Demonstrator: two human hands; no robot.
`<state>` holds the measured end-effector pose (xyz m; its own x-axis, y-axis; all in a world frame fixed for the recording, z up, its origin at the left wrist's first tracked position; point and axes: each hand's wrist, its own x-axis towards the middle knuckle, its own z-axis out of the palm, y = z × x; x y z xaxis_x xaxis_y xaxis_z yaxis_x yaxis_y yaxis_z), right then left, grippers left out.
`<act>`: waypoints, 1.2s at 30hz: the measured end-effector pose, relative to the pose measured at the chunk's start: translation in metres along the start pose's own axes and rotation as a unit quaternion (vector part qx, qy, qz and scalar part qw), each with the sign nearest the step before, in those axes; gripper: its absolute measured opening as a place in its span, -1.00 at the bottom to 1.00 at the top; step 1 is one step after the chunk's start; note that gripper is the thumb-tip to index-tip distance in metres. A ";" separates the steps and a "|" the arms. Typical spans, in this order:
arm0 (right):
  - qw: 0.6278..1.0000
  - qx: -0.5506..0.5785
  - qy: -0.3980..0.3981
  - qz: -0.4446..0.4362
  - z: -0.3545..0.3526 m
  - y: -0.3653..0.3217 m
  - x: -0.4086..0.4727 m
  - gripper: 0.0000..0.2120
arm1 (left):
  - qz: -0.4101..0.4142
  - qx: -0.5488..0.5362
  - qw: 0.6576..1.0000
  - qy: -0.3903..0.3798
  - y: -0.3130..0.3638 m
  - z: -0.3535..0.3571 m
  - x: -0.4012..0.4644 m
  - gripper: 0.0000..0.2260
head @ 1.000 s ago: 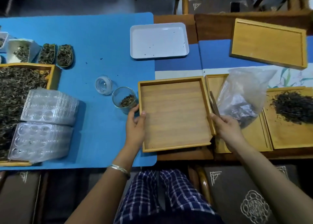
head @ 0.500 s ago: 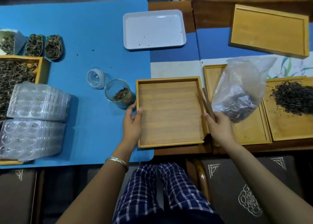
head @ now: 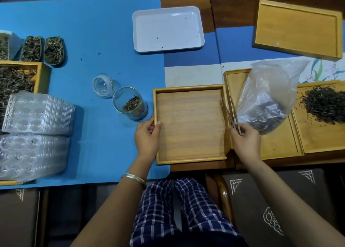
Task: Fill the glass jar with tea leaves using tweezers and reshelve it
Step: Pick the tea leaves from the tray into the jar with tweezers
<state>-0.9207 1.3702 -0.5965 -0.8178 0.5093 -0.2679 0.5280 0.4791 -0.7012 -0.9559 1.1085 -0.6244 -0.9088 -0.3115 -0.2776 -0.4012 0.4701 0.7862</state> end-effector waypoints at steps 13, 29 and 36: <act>0.997 -0.014 -0.019 -0.078 -0.022 -0.009 -0.016 -0.84 | -0.005 0.003 1.000 -0.019 -0.003 -0.071 0.013 -0.97; 0.962 -0.044 -0.164 -0.214 0.040 -0.122 -0.041 -0.89 | 0.078 0.006 0.994 -0.073 0.012 -0.090 0.068 -0.18; 0.974 -0.024 -0.094 -0.206 0.033 -0.179 -0.072 -0.91 | 0.148 -0.016 0.981 -0.127 0.028 -0.115 0.076 -0.39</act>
<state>-0.9637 1.2241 -0.4741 -0.9875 0.1292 -0.0906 0.1533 0.6502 -0.7442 -1.0235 1.0034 -0.5600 -0.9856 0.0521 -0.1609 -0.1164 0.4813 0.8688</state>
